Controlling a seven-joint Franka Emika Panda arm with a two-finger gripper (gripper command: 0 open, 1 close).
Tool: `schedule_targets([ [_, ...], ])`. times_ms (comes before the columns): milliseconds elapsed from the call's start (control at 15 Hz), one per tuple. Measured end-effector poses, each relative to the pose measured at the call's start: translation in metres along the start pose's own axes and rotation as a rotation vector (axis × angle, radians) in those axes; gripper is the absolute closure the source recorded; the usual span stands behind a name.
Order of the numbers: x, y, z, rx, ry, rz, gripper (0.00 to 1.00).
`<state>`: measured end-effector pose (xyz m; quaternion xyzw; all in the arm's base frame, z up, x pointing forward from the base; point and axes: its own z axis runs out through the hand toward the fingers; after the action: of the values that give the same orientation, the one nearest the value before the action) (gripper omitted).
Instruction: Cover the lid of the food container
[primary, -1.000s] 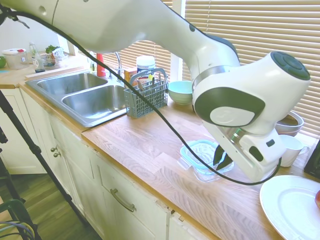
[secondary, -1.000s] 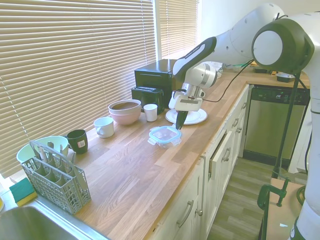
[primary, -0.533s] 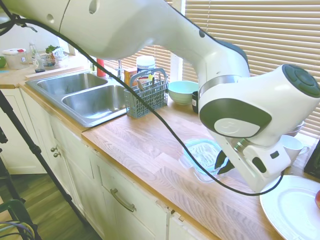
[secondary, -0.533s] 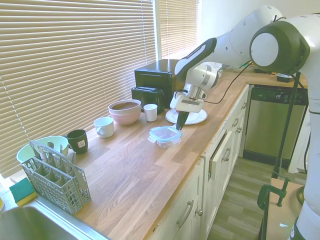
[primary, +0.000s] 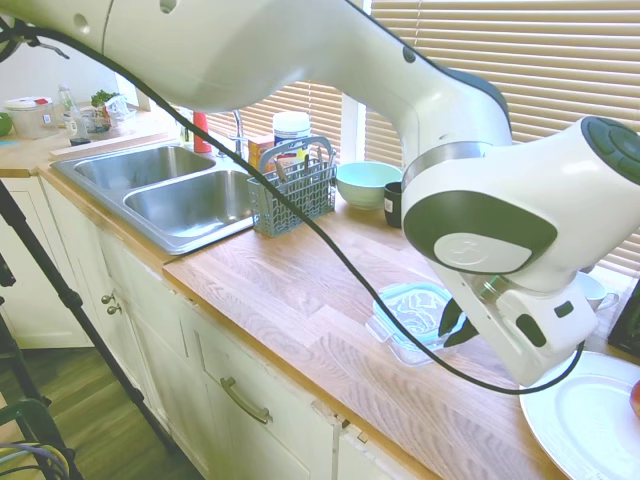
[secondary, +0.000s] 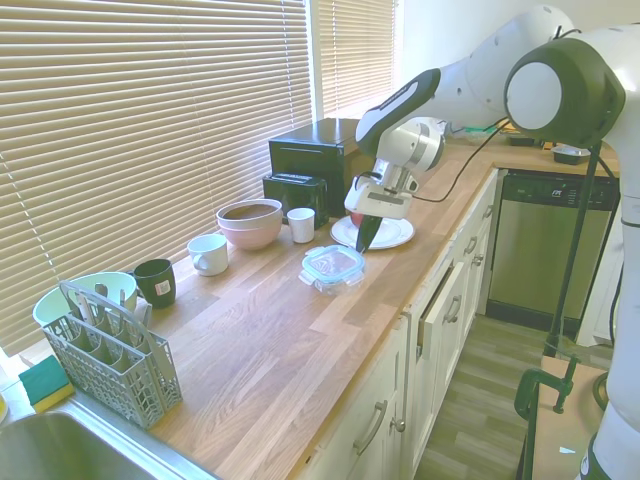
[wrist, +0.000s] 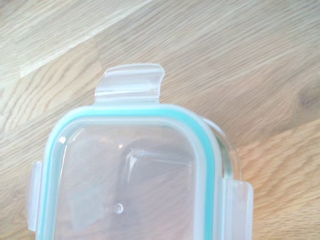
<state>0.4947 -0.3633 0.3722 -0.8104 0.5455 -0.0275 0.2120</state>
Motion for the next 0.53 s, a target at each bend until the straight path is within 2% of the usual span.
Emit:
schedule_targets([
  [400, 0.001, 0.009, 0.009, -0.002, -0.017, 0.023, 1.0],
  [467, 0.001, 0.01, 0.009, -0.002, -0.022, 0.026, 0.0],
  [533, 0.001, 0.011, 0.009, -0.003, -0.028, 0.028, 0.0],
])
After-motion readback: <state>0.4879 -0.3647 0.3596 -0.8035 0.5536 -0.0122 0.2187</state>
